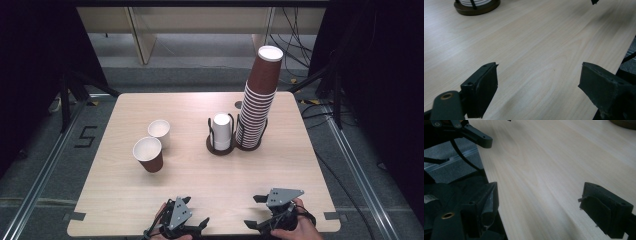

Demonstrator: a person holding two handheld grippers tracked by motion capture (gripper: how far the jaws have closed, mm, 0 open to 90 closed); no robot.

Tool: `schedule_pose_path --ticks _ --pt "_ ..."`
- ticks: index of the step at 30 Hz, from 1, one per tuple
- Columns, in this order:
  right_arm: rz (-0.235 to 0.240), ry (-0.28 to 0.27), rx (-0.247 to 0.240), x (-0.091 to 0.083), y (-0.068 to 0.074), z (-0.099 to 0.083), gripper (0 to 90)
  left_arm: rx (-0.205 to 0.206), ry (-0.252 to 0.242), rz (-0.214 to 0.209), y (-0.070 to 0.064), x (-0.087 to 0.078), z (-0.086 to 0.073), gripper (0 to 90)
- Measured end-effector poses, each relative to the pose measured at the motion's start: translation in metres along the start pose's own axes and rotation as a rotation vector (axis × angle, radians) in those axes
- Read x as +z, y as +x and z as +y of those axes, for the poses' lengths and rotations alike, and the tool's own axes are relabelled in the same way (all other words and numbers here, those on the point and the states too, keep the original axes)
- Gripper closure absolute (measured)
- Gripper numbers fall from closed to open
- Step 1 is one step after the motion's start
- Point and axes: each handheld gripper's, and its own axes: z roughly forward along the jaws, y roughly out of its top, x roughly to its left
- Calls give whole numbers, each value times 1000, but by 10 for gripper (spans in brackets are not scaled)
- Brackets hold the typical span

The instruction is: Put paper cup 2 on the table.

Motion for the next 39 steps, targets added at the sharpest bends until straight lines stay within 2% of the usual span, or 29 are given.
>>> schedule_pose_path --ticks 1,3,4,6,7,9,10,11,14,15,16,17,18,25,28,29,39 --pt "6 7 -2 1 1 0 157 -1 -10 -1 -1 1 0 148" --pt "10 12 -18 2 2 0 158 36 19 7 1 1 0 148" --pt "11 16 -18 2 2 -1 158 33 -8 3 1 3 0 148" --pt "11 18 -6 3 3 -1 158 36 -2 3 3 3 0 148" --pt "8 20 -12 4 2 -1 157 28 -4 3 3 4 0 148" --pt "1 19 -22 4 2 -1 158 37 9 6 6 3 0 148" --pt "9 27 -7 4 4 -1 158 39 7 12 7 4 0 148" --pt "6 27 -13 5 3 -1 158 24 -2 6 7 4 -1 148" --pt "3 25 -14 5 3 -1 158 22 -5 9 9 5 -1 148" --pt "2 27 -13 5 3 -2 158 44 14 14 11 4 -1 148" --pt "-2 29 -4 5 4 -2 158 45 18 4 12 3 0 148" --pt "-1 26 -17 5 3 -1 158 41 11 13 11 4 -1 148" --pt "-2 24 -23 5 2 -1 158 27 8 6 11 4 -1 148" --pt "-3 24 -21 6 2 -2 158 39 13 7 11 4 -1 148" --pt "0 24 -18 6 2 -2 158 29 11 8 11 5 -1 148" --pt "5 26 -12 6 2 -2 158 14 0 9 10 5 -2 148" --pt "7 25 -7 6 2 -2 158 16 -3 7 10 5 -1 148"
